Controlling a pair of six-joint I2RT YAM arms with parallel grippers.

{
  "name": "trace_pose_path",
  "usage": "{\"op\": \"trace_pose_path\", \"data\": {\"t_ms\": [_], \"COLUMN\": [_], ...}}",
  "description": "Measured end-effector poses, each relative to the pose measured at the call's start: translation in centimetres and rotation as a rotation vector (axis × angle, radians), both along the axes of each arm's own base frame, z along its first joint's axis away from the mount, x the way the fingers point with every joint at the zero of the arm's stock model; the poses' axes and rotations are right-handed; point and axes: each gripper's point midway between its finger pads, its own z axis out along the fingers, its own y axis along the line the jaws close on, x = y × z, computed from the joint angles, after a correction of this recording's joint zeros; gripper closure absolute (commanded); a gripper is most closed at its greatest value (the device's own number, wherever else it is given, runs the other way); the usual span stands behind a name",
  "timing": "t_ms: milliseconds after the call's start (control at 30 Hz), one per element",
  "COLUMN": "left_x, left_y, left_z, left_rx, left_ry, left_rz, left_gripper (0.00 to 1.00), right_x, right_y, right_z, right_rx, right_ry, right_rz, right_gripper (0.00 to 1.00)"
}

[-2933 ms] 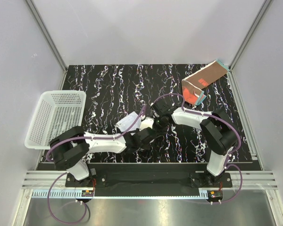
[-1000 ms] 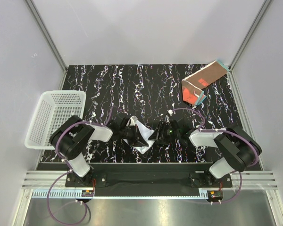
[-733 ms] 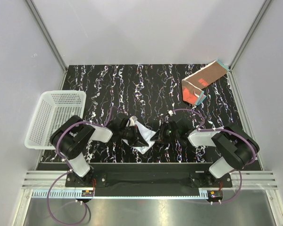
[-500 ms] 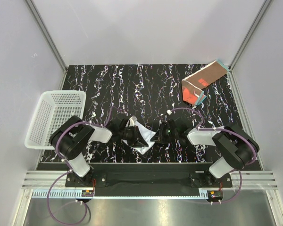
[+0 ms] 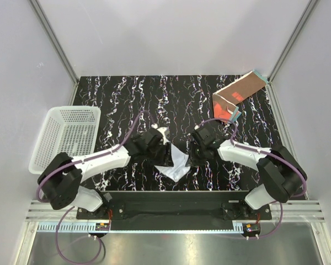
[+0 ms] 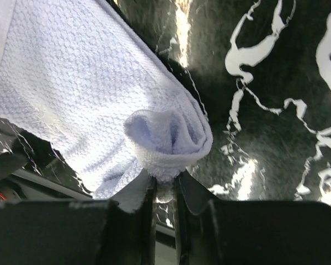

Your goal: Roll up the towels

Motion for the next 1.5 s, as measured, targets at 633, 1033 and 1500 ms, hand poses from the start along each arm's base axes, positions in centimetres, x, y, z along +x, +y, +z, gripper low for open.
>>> {"op": "trace_pose_path", "data": {"t_ms": [633,1033,1500], "left_x": [-5.4,-6.4,-6.2], "left_y": [-4.8,-7.2,-7.3], "left_z": [-1.3,-1.9,-3.4], "left_rx": [0.323,0.298,0.316], "left_ry": [-0.386,-0.431,-0.454], "left_rz": [-0.350,-0.400,-0.400], "left_gripper": [0.44,0.49,1.00], "right_x": [-1.4,-1.5,-1.6], "right_y": [-1.3,-1.4,-1.4], "right_z": [0.4,0.3,0.1], "right_rx": [-0.126,-0.133,-0.131], "right_ry": [0.090,0.101,0.108], "right_rz": [0.075,0.075,0.082], "right_gripper": [0.96,0.97,0.95]}}
